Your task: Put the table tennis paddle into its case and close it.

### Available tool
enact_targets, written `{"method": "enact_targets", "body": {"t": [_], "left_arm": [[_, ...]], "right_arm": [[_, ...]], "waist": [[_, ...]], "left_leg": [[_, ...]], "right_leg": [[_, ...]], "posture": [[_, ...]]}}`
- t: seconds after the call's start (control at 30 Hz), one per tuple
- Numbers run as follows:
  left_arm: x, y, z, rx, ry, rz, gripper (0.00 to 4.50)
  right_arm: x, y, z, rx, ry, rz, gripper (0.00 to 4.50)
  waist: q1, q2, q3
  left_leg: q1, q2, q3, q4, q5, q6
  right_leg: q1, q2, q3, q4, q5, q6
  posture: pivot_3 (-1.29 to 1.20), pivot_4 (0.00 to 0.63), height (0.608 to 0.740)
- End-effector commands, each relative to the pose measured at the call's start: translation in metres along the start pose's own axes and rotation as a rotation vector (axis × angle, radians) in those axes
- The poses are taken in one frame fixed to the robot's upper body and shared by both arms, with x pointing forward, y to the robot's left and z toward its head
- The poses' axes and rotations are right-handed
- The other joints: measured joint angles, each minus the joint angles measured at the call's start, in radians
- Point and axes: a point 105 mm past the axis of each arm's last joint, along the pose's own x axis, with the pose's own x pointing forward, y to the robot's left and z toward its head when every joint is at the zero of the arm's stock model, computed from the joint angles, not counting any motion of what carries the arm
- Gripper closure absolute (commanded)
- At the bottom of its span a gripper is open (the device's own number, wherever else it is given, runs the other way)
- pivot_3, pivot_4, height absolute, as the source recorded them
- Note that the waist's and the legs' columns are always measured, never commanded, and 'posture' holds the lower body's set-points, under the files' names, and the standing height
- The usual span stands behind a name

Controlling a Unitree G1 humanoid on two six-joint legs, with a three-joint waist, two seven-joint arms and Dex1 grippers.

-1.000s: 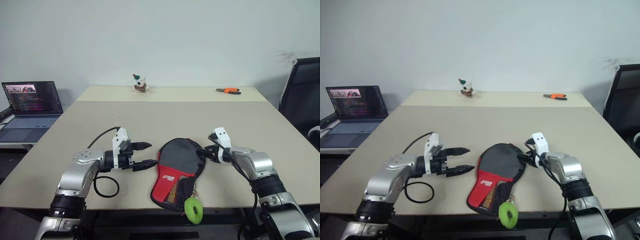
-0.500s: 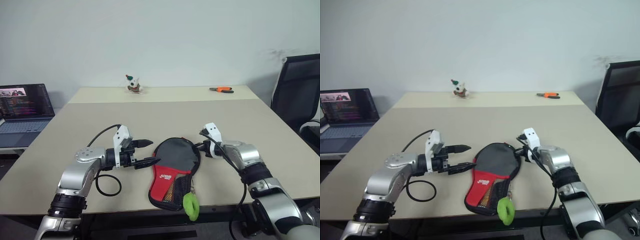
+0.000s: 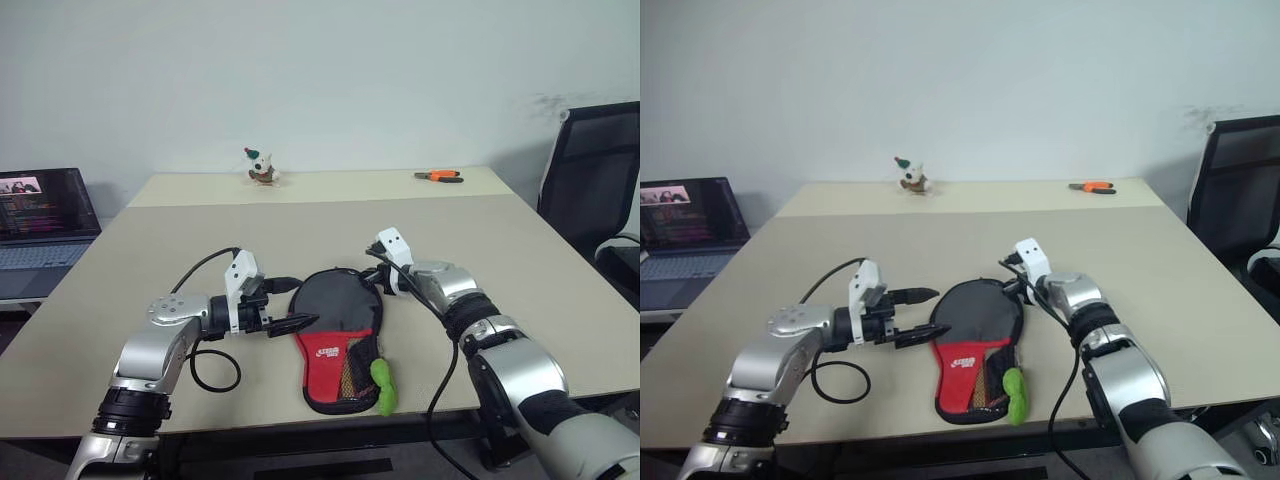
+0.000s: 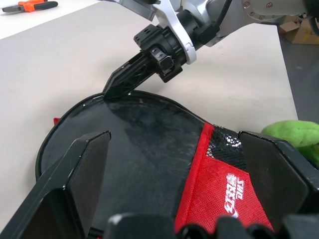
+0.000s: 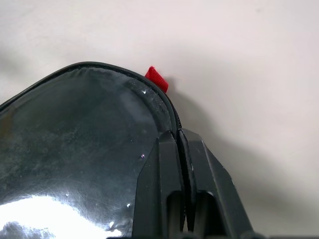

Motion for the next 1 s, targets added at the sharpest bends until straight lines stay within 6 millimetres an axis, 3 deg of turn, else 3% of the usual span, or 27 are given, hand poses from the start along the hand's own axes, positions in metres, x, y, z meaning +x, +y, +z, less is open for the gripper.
{"method": "enact_targets", "body": {"t": [0.03,0.27,0.37,0.5,0.67,0.73,0.8,1.0], "left_arm": [[0.000,-0.002,0.006,0.044,-0.006,-0.001,0.00],[0.003,-0.001,0.005,0.048,-0.001,-0.012,0.00],[0.005,0.001,0.004,0.051,0.005,-0.017,0.00],[0.007,0.003,0.002,0.056,0.009,-0.023,0.00],[0.021,0.005,-0.005,0.082,0.031,-0.085,0.00],[0.027,0.008,-0.007,0.108,0.050,-0.109,0.00],[0.033,0.011,-0.008,0.126,0.062,-0.143,0.00],[0.056,0.013,-0.024,0.168,0.150,-0.247,0.00]], "right_arm": [[0.002,0.009,0.029,-0.062,-0.083,0.016,4.47],[0.009,0.017,0.025,-0.058,-0.063,0.033,4.47],[0.009,0.017,0.027,-0.032,-0.083,0.029,3.84],[0.009,0.021,0.033,-0.026,-0.105,0.039,2.49],[-0.007,0.023,0.078,-0.019,-0.299,0.073,0.73],[-0.019,0.025,0.085,-0.022,-0.332,0.131,0.73],[-0.037,0.025,0.079,-0.051,-0.331,0.177,0.73],[-0.095,0.035,0.025,-0.133,-0.210,0.214,0.73]], "waist": [[-0.001,0.000,0.000],[-0.002,0.000,0.000],[-0.002,0.001,0.000],[-0.001,0.001,0.000],[0.001,0.001,0.001],[0.004,0.002,0.002],[0.012,0.002,0.002],[0.048,0.003,0.003]], "left_leg": [[0.000,0.000,0.000,0.000,0.000,0.000],[0.000,0.000,0.000,-0.001,0.000,0.000],[0.000,0.001,0.000,-0.001,0.000,0.000],[0.000,0.000,0.000,-0.001,0.000,0.000],[-0.001,-0.001,0.000,0.000,0.000,0.000],[-0.001,-0.001,-0.001,0.000,0.000,0.000],[-0.001,-0.001,-0.001,-0.001,0.000,0.000],[-0.005,-0.003,-0.001,0.000,0.000,0.000]], "right_leg": [[0.000,0.000,0.000,0.000,0.000,0.000],[0.000,0.000,0.000,0.000,0.000,0.000],[0.000,0.000,0.000,0.000,0.000,0.000],[0.000,0.000,0.000,0.000,0.000,0.000],[0.000,0.000,-0.001,0.000,0.000,0.000],[0.000,0.000,-0.001,0.000,0.000,0.000],[0.000,0.000,-0.002,-0.001,0.000,0.000],[-0.001,0.000,-0.003,-0.003,-0.001,0.001]], "posture": [[0.00,0.150,0.740],[0.00,0.150,0.740],[0.00,0.150,0.740],[0.00,0.150,0.740],[0.00,0.150,0.740],[0.00,0.150,0.740],[0.00,0.150,0.740],[0.00,0.150,0.740]]}}
